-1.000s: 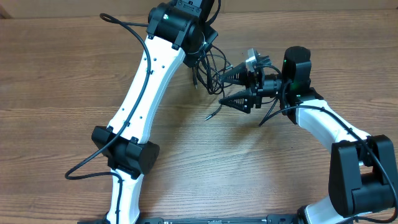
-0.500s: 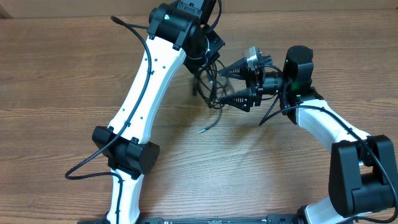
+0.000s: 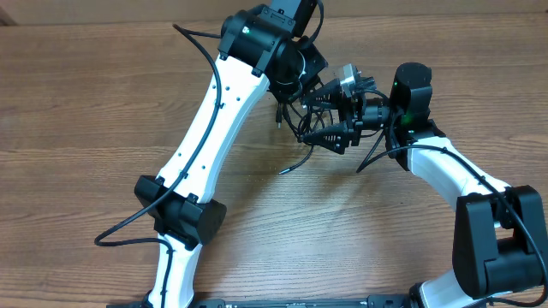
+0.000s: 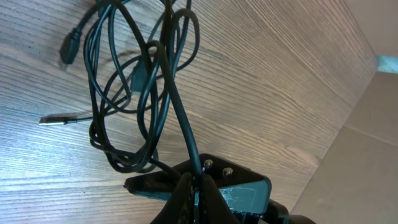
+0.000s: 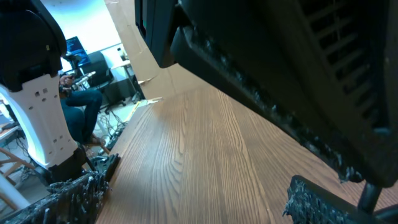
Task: Untangle cables
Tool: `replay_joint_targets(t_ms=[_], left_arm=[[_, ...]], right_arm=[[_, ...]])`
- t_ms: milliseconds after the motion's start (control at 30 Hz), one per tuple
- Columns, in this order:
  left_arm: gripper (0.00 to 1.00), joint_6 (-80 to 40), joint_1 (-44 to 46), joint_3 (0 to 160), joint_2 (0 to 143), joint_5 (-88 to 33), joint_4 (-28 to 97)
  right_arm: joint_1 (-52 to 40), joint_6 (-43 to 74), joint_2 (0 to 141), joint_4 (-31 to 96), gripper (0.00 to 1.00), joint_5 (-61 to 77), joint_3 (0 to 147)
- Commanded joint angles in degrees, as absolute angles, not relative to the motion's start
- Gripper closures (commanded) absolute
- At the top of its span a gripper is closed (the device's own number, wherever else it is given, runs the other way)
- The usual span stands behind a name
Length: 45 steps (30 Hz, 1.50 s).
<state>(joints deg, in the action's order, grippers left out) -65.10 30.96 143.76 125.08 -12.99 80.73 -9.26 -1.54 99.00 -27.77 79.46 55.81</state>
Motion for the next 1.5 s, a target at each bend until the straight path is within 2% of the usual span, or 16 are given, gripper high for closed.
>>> replay_joint_targets(t_ms=[0, 367, 533, 833, 900, 1100, 1167, 1233, 1467], left_arm=[[0.96, -63.4, 32.6, 144.1, 125.4, -13.4, 80.7], [0.96, -63.2, 33.2, 144.1, 125.3, -22.9, 82.1], [0.96, -63.0, 33.4, 144.2, 125.1, -26.6, 81.7], [0.96, -62.8, 31.9, 144.2, 124.7, -12.8, 81.6], [0.87, -62.8, 31.5, 144.2, 124.7, -6.5, 82.1], [0.48, -62.8, 31.6, 143.2, 125.1, 13.5, 87.4], [0.41, -62.8, 31.6, 141.7, 125.4, 16.3, 88.9], [0.35, -62.8, 31.4, 139.5, 125.6, 18.3, 89.5], [0.31, -69.7, 29.0, 130.5, 125.6, 15.7, 87.9]], right_arm=[[-9.4, -2.0, 99.0, -28.1, 0.05, 79.6, 56.2], [-9.4, -2.0, 99.0, -27.3, 0.05, 73.5, 56.2], [-9.4, -3.1, 99.0, -22.6, 0.00, 67.4, 56.2], [-9.4, -3.7, 99.0, -19.6, 0.00, 67.4, 56.2], [-9.4, -3.7, 99.0, -19.6, 0.00, 67.4, 56.2], [-9.4, -3.7, 99.0, -19.6, 0.00, 67.3, 56.2], [-9.4, -3.7, 99.0, -19.6, 0.00, 67.4, 56.2], [-9.4, -3.7, 99.0, -19.6, 0.00, 67.4, 56.2], [-9.4, -3.7, 99.0, -19.6, 0.00, 67.4, 56.2]])
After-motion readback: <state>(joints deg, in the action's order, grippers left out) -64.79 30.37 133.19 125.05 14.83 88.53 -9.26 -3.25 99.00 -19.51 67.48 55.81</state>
